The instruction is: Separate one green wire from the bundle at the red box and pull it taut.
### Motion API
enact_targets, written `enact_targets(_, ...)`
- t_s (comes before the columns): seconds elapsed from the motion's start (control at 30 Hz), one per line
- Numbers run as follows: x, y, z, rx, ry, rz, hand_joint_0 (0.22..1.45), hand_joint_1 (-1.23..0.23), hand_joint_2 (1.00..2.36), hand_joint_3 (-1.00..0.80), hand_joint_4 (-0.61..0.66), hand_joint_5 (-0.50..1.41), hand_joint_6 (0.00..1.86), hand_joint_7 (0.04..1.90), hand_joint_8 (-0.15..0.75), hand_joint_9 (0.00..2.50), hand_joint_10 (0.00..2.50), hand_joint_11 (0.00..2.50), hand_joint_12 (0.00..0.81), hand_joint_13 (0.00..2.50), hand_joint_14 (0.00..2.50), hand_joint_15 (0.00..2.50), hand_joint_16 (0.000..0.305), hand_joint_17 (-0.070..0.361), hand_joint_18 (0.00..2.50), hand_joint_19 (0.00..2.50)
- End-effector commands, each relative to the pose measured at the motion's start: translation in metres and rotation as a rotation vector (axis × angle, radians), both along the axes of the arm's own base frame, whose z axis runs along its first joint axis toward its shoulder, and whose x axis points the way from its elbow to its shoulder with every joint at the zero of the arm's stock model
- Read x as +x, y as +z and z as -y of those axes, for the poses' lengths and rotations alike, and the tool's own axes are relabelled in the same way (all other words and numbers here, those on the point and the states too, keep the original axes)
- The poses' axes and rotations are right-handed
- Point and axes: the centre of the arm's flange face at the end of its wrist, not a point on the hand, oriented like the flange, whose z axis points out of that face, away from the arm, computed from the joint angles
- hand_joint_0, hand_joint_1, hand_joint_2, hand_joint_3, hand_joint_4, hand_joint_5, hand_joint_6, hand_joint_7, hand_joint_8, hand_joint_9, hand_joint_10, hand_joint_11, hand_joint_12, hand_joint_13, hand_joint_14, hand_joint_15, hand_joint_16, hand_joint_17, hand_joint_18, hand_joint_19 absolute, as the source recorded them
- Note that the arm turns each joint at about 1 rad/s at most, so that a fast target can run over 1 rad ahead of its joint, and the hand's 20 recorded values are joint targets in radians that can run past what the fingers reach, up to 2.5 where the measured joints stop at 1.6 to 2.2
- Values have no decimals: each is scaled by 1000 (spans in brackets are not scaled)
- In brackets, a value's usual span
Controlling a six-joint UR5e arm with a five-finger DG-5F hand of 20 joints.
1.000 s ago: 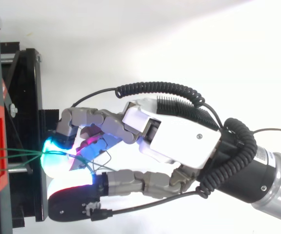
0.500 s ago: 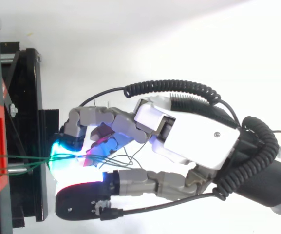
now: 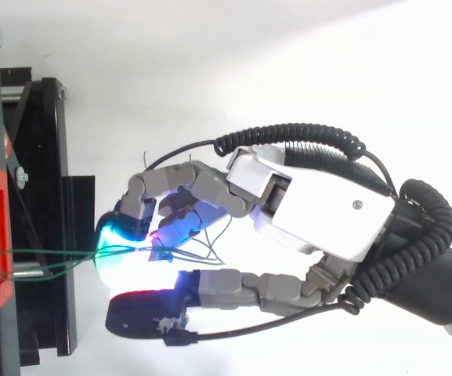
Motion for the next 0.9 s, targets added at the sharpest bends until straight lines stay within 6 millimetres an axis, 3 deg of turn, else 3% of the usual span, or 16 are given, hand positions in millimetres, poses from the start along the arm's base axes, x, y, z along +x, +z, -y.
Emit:
enact_targets(0.0, -1, 0, -1, 16, 1, -2, 572, -699, 1014, -322, 195, -184, 828, 941, 279, 1039, 22, 689, 370, 910, 19, 486, 53, 119, 626, 512)
enact_targets(0.1, -1, 3, -2, 28, 3, 1, 533, -501, 1004, -453, 194, -169, 833, 950, 297, 1108, 19, 677, 384, 966, 20, 494, 56, 125, 670, 521)
enact_targets(0.2, 0, 6, -1, 29, 3, 3, 574, -367, 1008, -408, 163, -152, 819, 1008, 293, 1135, 20, 661, 381, 979, 19, 497, 54, 121, 678, 544)
enact_targets(0.4, 1, 16, 2, 24, -2, -15, 610, -507, 1014, -159, 190, -151, 830, 993, 316, 1167, 21, 670, 411, 1005, 18, 489, 60, 135, 730, 499)
enact_targets(0.6, 0, 24, 6, 34, -7, -37, 601, -607, 1014, -120, 207, -161, 820, 964, 320, 1117, 20, 673, 411, 987, 19, 487, 61, 138, 724, 495)
enact_targets(0.73, -3, 25, 8, 47, -11, -51, 543, -598, 1013, -327, 199, -161, 790, 986, 289, 1089, 22, 691, 388, 953, 20, 499, 56, 126, 669, 532)
enact_targets(0.87, -3, 24, 11, 61, -17, -50, 492, -417, 1000, -497, 204, -137, 689, 1075, 303, 1098, 21, 649, 406, 973, 18, 494, 60, 135, 698, 532)
